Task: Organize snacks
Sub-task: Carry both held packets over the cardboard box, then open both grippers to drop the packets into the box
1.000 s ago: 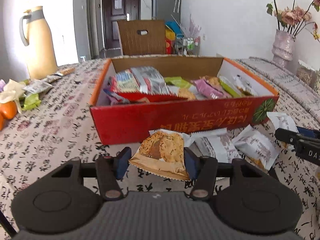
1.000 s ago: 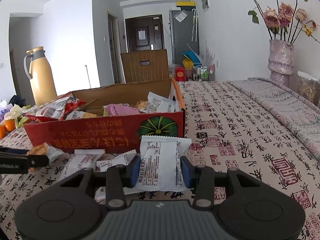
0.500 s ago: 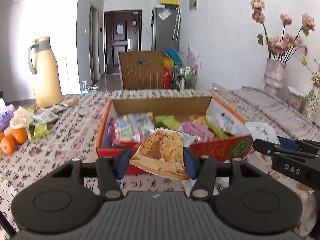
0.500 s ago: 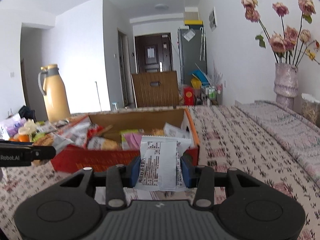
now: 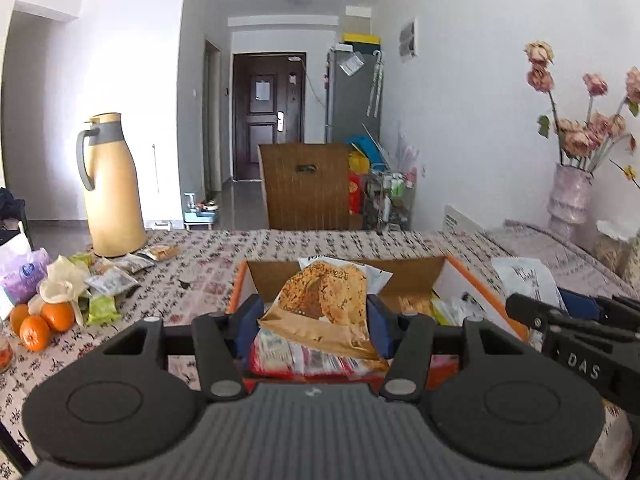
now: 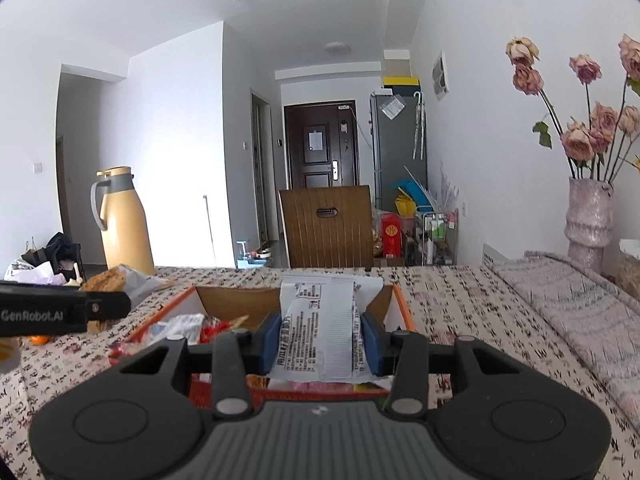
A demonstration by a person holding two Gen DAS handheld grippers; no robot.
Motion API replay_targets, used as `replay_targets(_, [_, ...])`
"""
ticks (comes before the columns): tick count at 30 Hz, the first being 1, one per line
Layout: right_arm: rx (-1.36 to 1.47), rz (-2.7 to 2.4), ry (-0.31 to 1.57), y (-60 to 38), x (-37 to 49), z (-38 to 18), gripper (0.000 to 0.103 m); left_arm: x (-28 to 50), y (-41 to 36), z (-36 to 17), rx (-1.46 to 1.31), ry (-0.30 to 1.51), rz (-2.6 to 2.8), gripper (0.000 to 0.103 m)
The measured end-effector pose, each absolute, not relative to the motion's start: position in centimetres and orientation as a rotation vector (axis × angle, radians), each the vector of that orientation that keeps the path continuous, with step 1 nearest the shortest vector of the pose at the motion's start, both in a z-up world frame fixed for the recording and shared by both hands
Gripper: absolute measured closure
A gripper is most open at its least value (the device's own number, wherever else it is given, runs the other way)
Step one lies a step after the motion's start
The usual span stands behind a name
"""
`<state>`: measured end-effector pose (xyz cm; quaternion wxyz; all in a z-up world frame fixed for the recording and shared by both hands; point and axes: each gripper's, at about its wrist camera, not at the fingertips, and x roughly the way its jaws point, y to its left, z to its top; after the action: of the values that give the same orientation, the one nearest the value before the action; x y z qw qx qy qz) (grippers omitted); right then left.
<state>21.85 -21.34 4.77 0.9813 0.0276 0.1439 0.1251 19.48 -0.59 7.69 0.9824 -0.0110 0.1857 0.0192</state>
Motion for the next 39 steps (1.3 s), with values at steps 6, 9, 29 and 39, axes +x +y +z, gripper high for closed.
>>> replay_targets(6, [0.045, 0.252, 0.282, -20.8, 23.9, 5.5, 0.061, 21.3, -0.2, 8.4, -0.028, 0.36, 0.067, 0.047])
replay_targets(9, [0.049, 0.246, 0.286, -20.6, 25.1, 5.8, 0.061, 22.4, 0.0, 8.4, -0.035, 0.367, 0.075, 0.047])
replay_targets(29, [0.05, 0.249, 0.346, -18.1, 31.8, 2.8, 0.061, 29.2, 2.0, 5.5, -0.081, 0.43, 0.15, 0.047])
replay_targets(39, [0.042, 0.268, 0.413, -17.7, 33.2, 0.7, 0.061, 30.5, 3.1, 3.5, -0.117, 0.477, 0.12, 0.047])
